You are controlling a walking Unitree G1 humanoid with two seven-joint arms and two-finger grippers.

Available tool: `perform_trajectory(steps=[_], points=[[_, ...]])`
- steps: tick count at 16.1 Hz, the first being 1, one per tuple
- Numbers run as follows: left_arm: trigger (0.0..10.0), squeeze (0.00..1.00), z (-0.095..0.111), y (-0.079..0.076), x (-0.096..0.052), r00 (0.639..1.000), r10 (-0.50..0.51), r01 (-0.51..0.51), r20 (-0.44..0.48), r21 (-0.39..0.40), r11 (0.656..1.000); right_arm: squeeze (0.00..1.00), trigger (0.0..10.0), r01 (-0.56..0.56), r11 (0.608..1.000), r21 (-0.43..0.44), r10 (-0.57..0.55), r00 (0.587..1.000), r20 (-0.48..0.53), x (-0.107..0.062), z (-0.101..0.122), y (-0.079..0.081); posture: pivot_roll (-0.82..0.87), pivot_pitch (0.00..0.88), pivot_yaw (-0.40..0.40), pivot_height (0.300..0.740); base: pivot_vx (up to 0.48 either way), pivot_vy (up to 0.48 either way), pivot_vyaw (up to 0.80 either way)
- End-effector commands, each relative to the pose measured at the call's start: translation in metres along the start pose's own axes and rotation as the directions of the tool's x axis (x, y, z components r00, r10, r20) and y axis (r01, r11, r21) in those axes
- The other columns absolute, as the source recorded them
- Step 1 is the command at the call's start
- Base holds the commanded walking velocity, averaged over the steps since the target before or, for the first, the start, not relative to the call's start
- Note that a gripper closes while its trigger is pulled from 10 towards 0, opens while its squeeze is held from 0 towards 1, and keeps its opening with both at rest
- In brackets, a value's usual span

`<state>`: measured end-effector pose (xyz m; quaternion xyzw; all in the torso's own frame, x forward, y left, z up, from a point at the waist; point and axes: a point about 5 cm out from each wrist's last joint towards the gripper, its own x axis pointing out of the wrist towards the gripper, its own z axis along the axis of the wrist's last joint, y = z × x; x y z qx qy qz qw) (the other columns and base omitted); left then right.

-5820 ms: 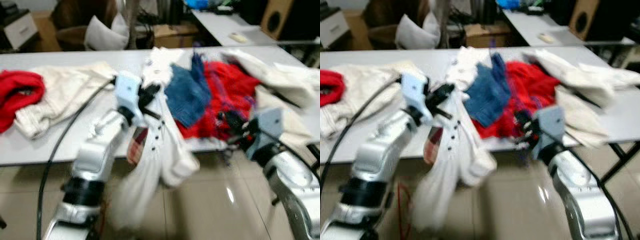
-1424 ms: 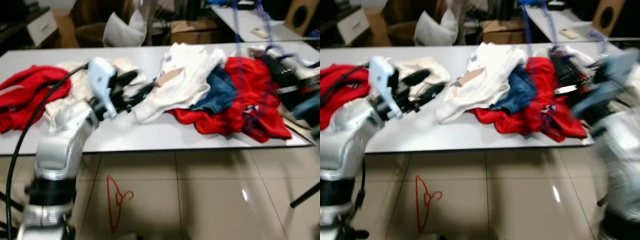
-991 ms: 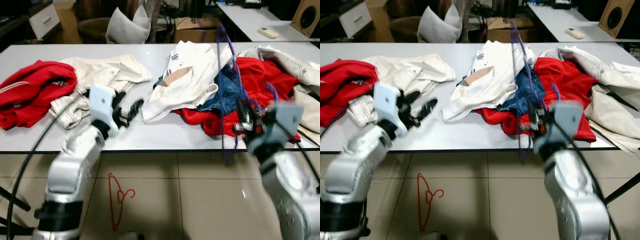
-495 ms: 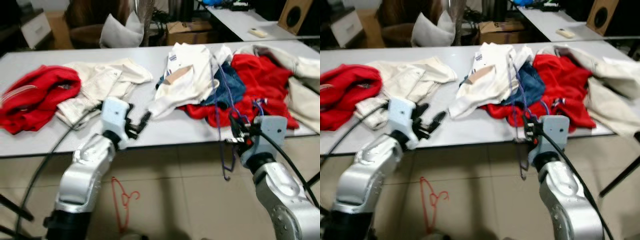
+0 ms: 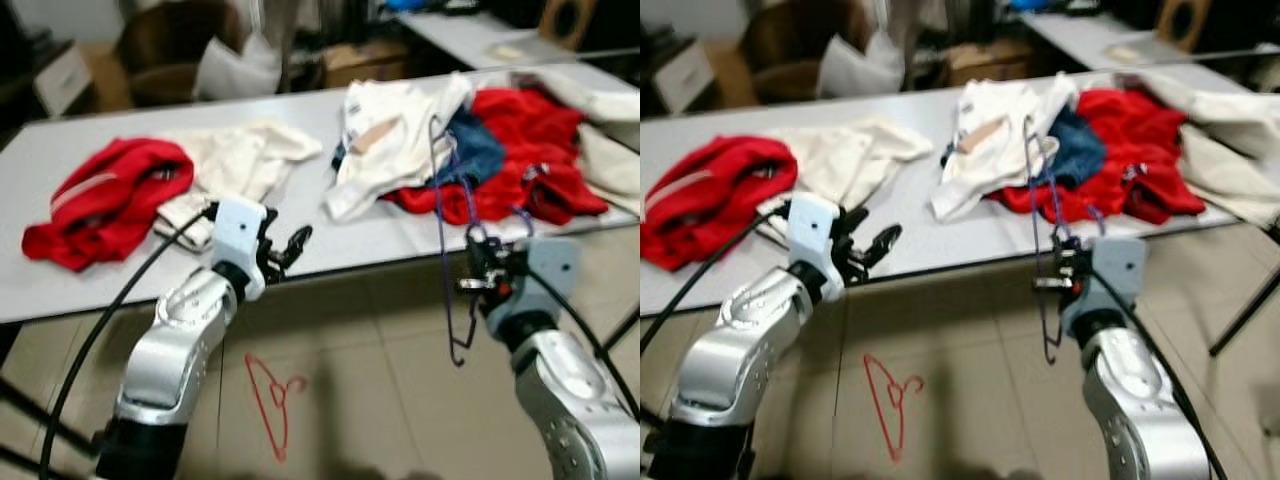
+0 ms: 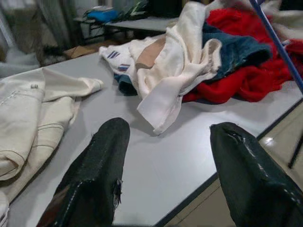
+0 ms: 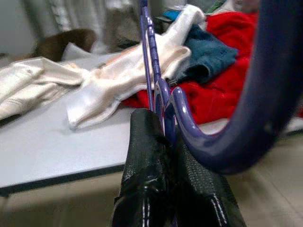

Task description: Hang hanger

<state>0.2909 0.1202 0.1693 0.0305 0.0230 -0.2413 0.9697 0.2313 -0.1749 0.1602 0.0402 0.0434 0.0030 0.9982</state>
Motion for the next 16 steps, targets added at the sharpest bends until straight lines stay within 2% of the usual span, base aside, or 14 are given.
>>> perform_trajectory(steps=[1, 2, 4, 7, 12, 14, 15, 16], points=[[10.0, 0.00, -0.004, 0.007, -0.004, 0.999, 0.030, -0.030, -0.019, -0.001, 1.000, 0.00, 10.0, -0.011, 0.998, 0.063, 0.010, 1.000, 0.023, 0.001, 0.004, 0.005, -0.23, 0.000, 0.068, 0.710, 0.000, 0.341, 0.00], [10.0, 0.00, -0.004, 0.007, -0.003, 1.000, 0.027, -0.027, -0.015, -0.002, 1.000, 0.00, 10.0, -0.012, 0.995, 0.101, 0.010, 1.000, 0.025, 0.002, 0.004, 0.005, -0.23, 0.000, 0.070, 0.710, 0.000, 0.341, -0.74], [10.0, 0.00, -0.001, 0.005, -0.003, 1.000, 0.023, -0.023, 0.009, -0.012, 1.000, 0.00, 10.0, -0.018, 0.998, 0.067, 0.016, 0.999, 0.030, 0.002, 0.005, 0.004, -0.23, 0.000, 0.068, 0.710, 0.000, 0.000, -0.74], [10.0, 0.00, -0.001, 0.006, -0.003, 0.999, 0.037, -0.037, 0.017, -0.006, 0.999, 0.00, 10.0, -0.046, 0.997, 0.057, 0.044, 0.998, 0.046, 0.004, 0.008, 0.005, -0.23, 0.000, 0.059, 0.710, 0.000, 0.000, 0.00], [10.0, 0.00, -0.002, 0.019, -0.007, 0.992, 0.121, -0.122, 0.030, 0.033, 0.992, 0.00, 10.0, -0.128, 0.992, -0.008, 0.128, 0.991, 0.044, 0.008, 0.007, 0.012, -0.21, 0.000, 0.035, 0.710, 0.000, 0.000, 0.00], [10.0, 0.00, -0.003, 0.024, -0.009, 0.989, 0.145, -0.146, 0.026, 0.041, 0.988, 0.00, 10.0, -0.148, 0.989, -0.006, 0.148, 0.988, 0.032, 0.010, 0.005, 0.015, -0.21, 0.000, 0.031, 0.710, 0.000, 0.000, 0.00], [10.0, 0.00, -0.003, 0.028, -0.010, 0.986, 0.163, -0.164, 0.027, 0.037, 0.986, 0.00, 10.0, -0.168, 0.984, -0.056, 0.170, 0.985, 0.016, 0.011, 0.004, 0.019, -0.21, 0.000, 0.031, 0.710, 0.277, 0.000, 0.43], [10.0, 0.00, -0.003, 0.029, -0.011, 0.985, 0.168, -0.169, 0.028, 0.044, 0.985, 0.00, 10.0, -0.169, 0.984, -0.051, 0.170, 0.985, 0.011, 0.011, 0.003, 0.019, -0.21, 0.000, 0.032, 0.710, 0.296, 0.000, 0.69]])
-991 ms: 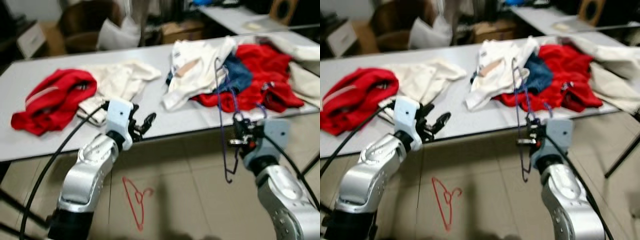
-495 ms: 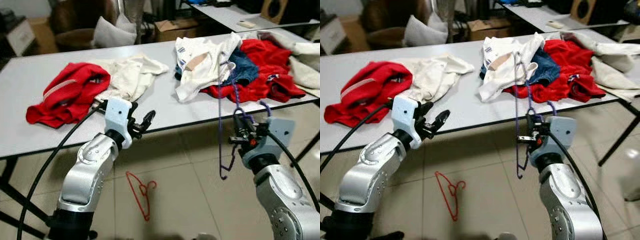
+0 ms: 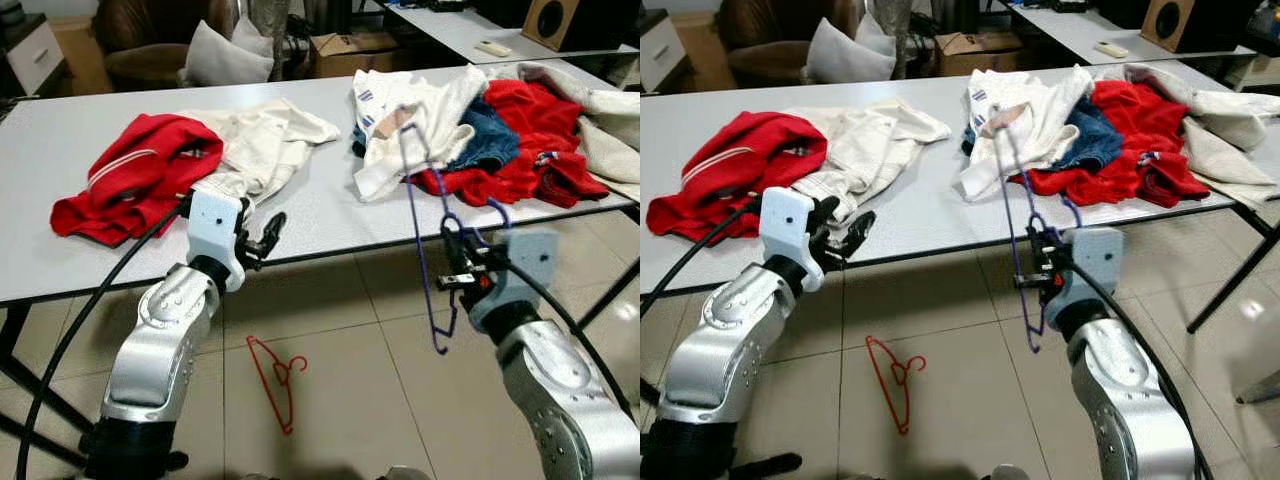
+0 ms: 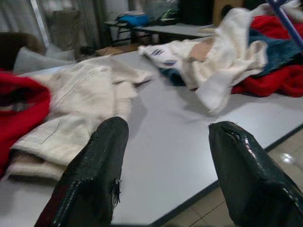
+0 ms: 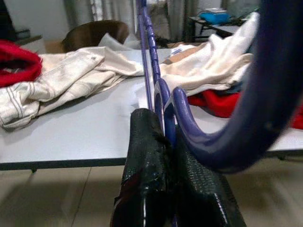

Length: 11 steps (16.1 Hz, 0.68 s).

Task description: Hang hanger

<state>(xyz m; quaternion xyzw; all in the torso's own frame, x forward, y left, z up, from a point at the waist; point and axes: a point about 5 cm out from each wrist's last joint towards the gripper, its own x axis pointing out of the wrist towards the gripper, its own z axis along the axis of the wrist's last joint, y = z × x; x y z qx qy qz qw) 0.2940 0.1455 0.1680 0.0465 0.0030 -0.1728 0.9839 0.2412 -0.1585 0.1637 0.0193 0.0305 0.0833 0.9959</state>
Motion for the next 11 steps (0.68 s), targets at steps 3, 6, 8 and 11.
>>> perform_trajectory(steps=[3, 6, 8, 11], points=[[10.0, 0.00, 0.001, 0.010, -0.001, 0.999, 0.043, -0.043, 0.004, 0.020, 0.999, 0.00, 10.0, -0.037, 0.999, -0.010, 0.037, 0.999, 0.010, 0.002, 0.001, 0.004, -0.21, 0.000, 0.036, 0.710, 0.306, 0.000, 0.80], [10.0, 0.00, 0.000, 0.015, -0.001, 0.998, 0.062, -0.062, 0.001, 0.034, 0.998, 0.00, 10.0, -0.052, 0.998, 0.036, 0.051, 0.998, 0.042, 0.001, 0.003, 0.006, -0.21, 0.000, 0.035, 0.710, 0.307, 0.000, 0.00], [10.0, 0.00, 0.000, 0.018, -0.001, 0.998, 0.070, -0.071, 0.003, 0.036, 0.997, 0.00, 10.0, -0.042, 0.999, 0.024, 0.041, 0.998, 0.055, 0.001, 0.005, 0.004, -0.21, 0.000, 0.035, 0.710, 0.306, 0.000, 0.00], [10.0, 0.00, 0.001, 0.018, -0.001, 0.998, 0.066, -0.067, 0.009, 0.036, 0.997, 0.00, 10.0, -0.018, 0.999, 0.026, 0.016, 0.998, 0.057, 0.002, 0.003, 0.001, -0.21, 0.000, 0.034, 0.710, 0.305, 0.000, 0.00]])
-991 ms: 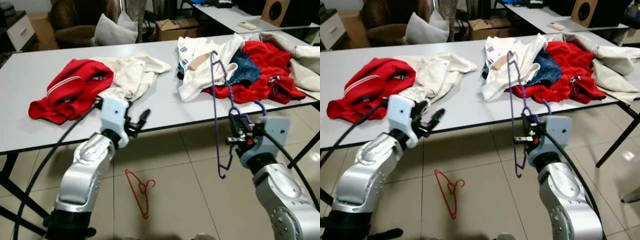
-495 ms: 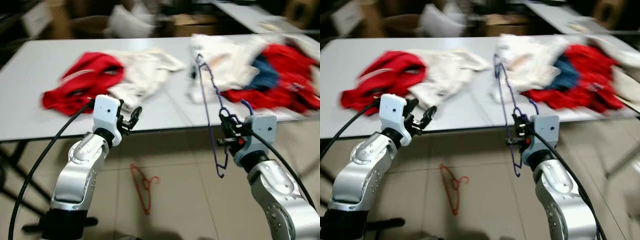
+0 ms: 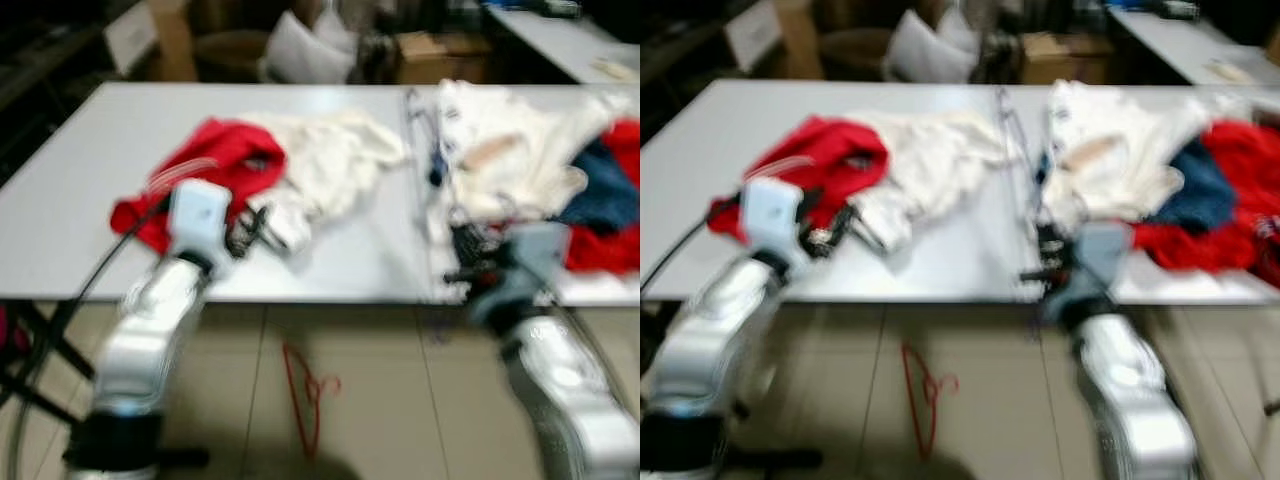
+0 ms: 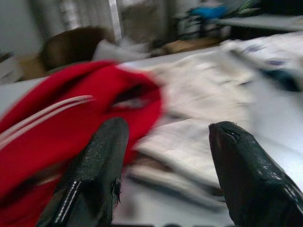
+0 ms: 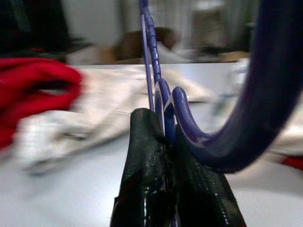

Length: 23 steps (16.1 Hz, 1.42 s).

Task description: Hang hanger

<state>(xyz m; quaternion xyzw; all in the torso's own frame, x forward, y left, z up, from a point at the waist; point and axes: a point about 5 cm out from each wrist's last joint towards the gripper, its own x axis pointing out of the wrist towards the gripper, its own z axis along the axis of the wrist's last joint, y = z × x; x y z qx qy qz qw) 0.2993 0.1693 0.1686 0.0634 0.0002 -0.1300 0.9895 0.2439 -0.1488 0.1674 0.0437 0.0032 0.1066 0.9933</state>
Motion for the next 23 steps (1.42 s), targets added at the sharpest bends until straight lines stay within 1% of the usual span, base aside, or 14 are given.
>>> perform_trajectory(steps=[1, 6, 8, 9, 12, 15, 16, 17, 18, 19, 20, 21, 22, 23], points=[[10.0, 0.00, 0.003, -0.007, 0.002, 1.000, -0.025, 0.025, 0.015, 0.001, 1.000, 0.00, 10.0, 0.050, 0.999, -0.007, -0.050, 0.999, 0.003, -0.003, 0.000, -0.010, -0.21, 0.000, 0.036, 0.710, 0.304, 0.000, 0.00], [10.0, 0.00, 0.002, -0.016, 0.005, 0.999, -0.050, 0.051, 0.015, -0.023, 0.998, 0.00, 10.0, 0.069, 0.998, -0.016, -0.068, 0.997, 0.018, -0.003, 0.001, -0.014, -0.21, 0.000, 0.040, 0.710, 0.299, 0.000, 0.00], [10.0, 0.00, 0.001, -0.019, 0.006, 0.998, -0.063, 0.064, 0.011, -0.042, 0.997, 0.00, 10.0, 0.074, 0.997, -0.026, -0.073, 0.997, 0.015, -0.004, 0.000, -0.015, -0.21, 0.000, 0.042, 0.710, 0.000, 0.000, 0.00], [10.0, 0.00, 0.000, -0.022, 0.005, 0.996, -0.085, 0.085, 0.009, -0.038, 0.996, 0.00, 10.0, 0.089, 0.996, -0.001, -0.089, 0.996, -0.007, -0.004, -0.004, -0.018, -0.21, 0.000, 0.044, 0.710, 0.000, 0.000, 0.00], [10.0, 0.00, 0.000, -0.021, 0.007, 0.997, -0.078, 0.078, 0.008, -0.036, 0.996, 0.00, 10.0, 0.101, 0.995, 0.009, -0.101, 0.995, -0.005, -0.005, -0.004, -0.021, -0.21, 0.000, 0.044, 0.710, 0.000, 0.436, -0.77], [10.0, 0.00, 0.000, -0.019, 0.007, 0.997, -0.074, 0.074, 0.010, -0.031, 0.997, 0.00, 10.0, 0.104, 0.995, 0.013, -0.104, 0.995, -0.002, -0.005, -0.004, -0.020, -0.22, 0.000, 0.048, 0.710, 0.000, 0.480, -0.74], [10.0, 0.00, -0.001, -0.018, 0.007, 0.999, -0.053, 0.053, -0.007, -0.007, 0.999, 0.00, 10.0, 0.105, 0.994, 0.014, -0.105, 0.994, -0.001, -0.006, -0.004, -0.020, -0.22, 0.000, 0.048, 0.710, 0.000, 0.255, -0.43], [10.0, 0.00, -0.001, -0.018, 0.008, 0.998, -0.059, 0.060, -0.018, 0.050, 0.997, 0.00, 10.0, 0.105, 0.994, 0.014, -0.105, 0.994, 0.000, -0.006, -0.004, -0.020, -0.22, 0.000, 0.048, 0.710, 0.000, -0.311, 0.00], [10.0, 0.00, -0.002, -0.019, 0.008, 0.998, -0.052, 0.053, -0.023, 0.031, 0.998, 0.00, 10.0, 0.105, 0.994, 0.013, -0.105, 0.995, 0.001, -0.005, -0.004, -0.020, -0.21, 0.000, 0.048, 0.710, 0.000, -0.480, 0.00], [10.0, 0.00, -0.004, -0.015, 0.009, 1.000, -0.013, 0.012, -0.021, -0.036, 0.999, 0.00, 10.0, 0.105, 0.994, 0.009, -0.105, 0.995, 0.003, -0.005, -0.003, -0.020, -0.21, 0.000, 0.048, 0.710, 0.000, 0.000, 0.00], [10.0, 1.00, -0.002, -0.011, 0.009, 1.000, -0.002, 0.001, -0.007, -0.062, 0.998, 0.00, 10.0, 0.106, 0.994, 0.007, -0.106, 0.994, 0.005, -0.005, -0.003, -0.020, -0.21, 0.000, 0.048, 0.710, 0.000, 0.000, 0.00], [10.0, 1.00, 0.001, -0.008, 0.009, 1.000, -0.005, 0.006, 0.019, -0.046, 0.999, 0.00, 10.0, 0.108, 0.994, 0.007, -0.108, 0.994, 0.010, -0.004, -0.002, -0.021, -0.21, 0.000, 0.047, 0.710, 0.000, 0.000, 0.00], [10.0, 1.00, -0.001, -0.005, 0.010, 1.000, 0.015, -0.015, -0.008, -0.006, 1.000, 0.00, 10.0, 0.109, 0.994, 0.007, -0.109, 0.994, 0.012, -0.004, -0.002, -0.022, -0.21, 0.000, 0.047, 0.710, 0.000, 0.000, 0.00], [10.0, 1.00, -0.005, 0.002, 0.011, 0.997, 0.055, -0.052, -0.047, 0.075, 0.996, 0.00, 10.0, 0.108, 0.994, 0.006, -0.108, 0.994, 0.016, -0.004, -0.001, -0.022, -0.21, 0.000, 0.048, 0.710, 0.000, 0.000, 0.00]])
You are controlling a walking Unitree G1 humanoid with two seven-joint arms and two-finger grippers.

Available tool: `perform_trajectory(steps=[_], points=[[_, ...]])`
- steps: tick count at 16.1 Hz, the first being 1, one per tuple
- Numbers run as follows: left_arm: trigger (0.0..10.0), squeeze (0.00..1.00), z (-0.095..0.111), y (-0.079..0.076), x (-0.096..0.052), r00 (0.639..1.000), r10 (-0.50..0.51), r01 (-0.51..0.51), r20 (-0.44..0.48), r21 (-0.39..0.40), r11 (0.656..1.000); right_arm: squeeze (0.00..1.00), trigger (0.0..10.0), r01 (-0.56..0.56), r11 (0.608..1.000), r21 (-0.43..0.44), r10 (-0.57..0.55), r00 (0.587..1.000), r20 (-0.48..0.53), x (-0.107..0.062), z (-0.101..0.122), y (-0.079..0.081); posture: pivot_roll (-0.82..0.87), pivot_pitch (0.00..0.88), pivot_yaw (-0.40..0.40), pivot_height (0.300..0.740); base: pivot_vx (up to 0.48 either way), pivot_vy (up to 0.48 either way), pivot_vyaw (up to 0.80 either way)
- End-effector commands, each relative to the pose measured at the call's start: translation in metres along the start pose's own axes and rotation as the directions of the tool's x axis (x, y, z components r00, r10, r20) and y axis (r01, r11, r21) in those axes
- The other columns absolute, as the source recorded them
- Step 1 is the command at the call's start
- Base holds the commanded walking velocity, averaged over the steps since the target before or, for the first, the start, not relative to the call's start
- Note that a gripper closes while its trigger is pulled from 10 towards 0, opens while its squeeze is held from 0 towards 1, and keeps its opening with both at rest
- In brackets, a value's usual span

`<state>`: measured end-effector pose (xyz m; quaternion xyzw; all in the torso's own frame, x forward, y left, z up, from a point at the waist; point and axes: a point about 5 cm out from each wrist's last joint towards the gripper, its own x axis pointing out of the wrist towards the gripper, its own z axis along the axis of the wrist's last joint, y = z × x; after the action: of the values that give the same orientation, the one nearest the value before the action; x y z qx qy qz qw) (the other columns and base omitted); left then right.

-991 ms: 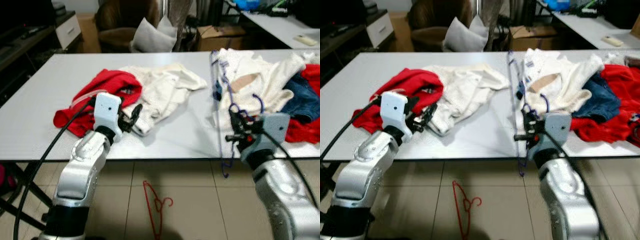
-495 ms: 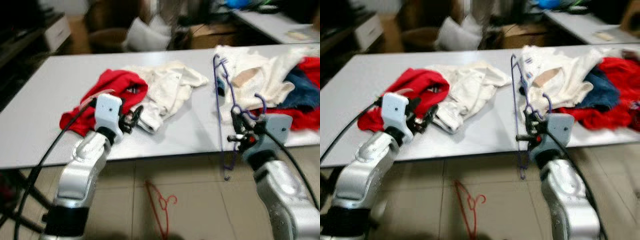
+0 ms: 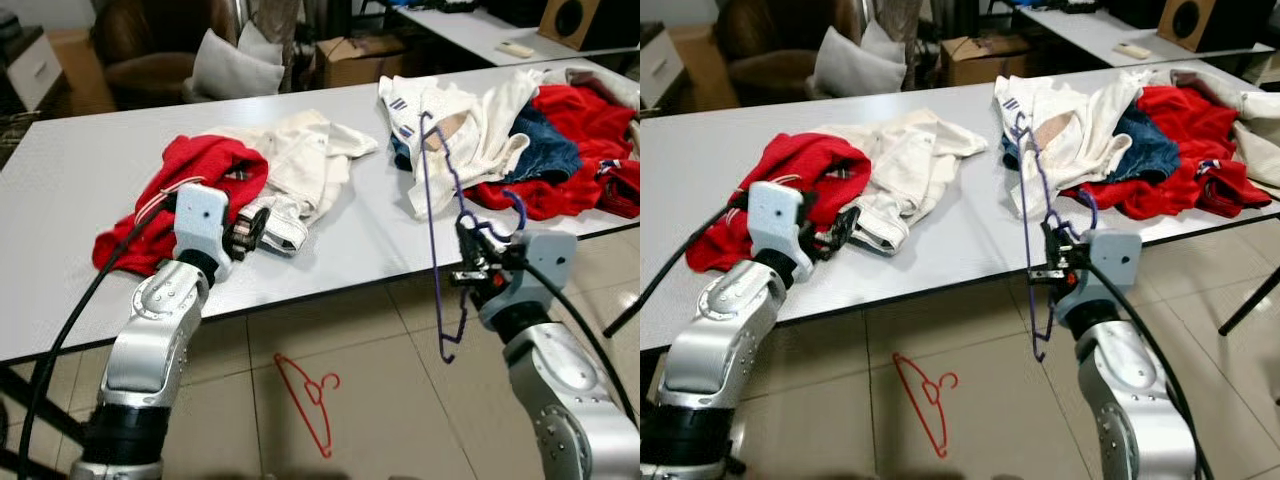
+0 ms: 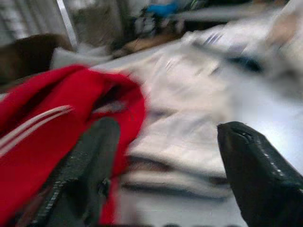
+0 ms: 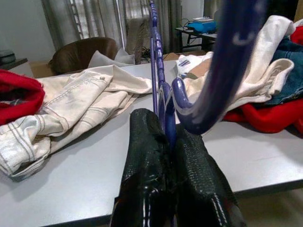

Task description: Hang hanger

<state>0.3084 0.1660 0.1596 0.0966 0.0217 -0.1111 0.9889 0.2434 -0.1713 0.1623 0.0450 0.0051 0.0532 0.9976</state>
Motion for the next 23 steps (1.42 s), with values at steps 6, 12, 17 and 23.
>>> perform_trajectory(steps=[6, 12, 17, 23], points=[[10.0, 0.00, -0.010, 0.044, 0.009, 0.973, 0.218, -0.174, -0.069, 0.397, 0.901, 0.00, 10.0, -0.049, 0.998, -0.043, 0.050, 0.999, 0.020, 0.002, 0.005, 0.004, -0.22, 0.000, 0.049, 0.710, 0.000, 0.000, 0.00], [0.0, 0.00, -0.026, 0.067, 0.017, 0.956, 0.251, -0.131, -0.150, 0.547, 0.827, 0.00, 10.0, -0.041, 0.999, -0.036, 0.042, 0.999, 0.032, 0.001, 0.006, 0.006, -0.23, 0.000, 0.071, 0.710, 0.000, 0.000, 0.00], [0.0, 0.00, -0.027, 0.087, 0.021, 0.944, 0.286, -0.130, -0.164, 0.613, 0.779, 0.00, 10.0, -0.039, 0.999, -0.036, 0.040, 0.999, 0.033, 0.001, 0.006, 0.007, -0.23, 0.000, 0.073, 0.710, 0.000, 0.000, 0.00], [0.0, 0.00, -0.033, 0.100, 0.018, 0.935, 0.280, -0.057, -0.216, 0.690, 0.721, 0.00, 10.0, -0.047, 0.998, -0.036, 0.048, 0.998, 0.034, 0.002, 0.005, 0.008, -0.22, 0.000, 0.067, 0.710, 0.000, 0.000, 0.00]])
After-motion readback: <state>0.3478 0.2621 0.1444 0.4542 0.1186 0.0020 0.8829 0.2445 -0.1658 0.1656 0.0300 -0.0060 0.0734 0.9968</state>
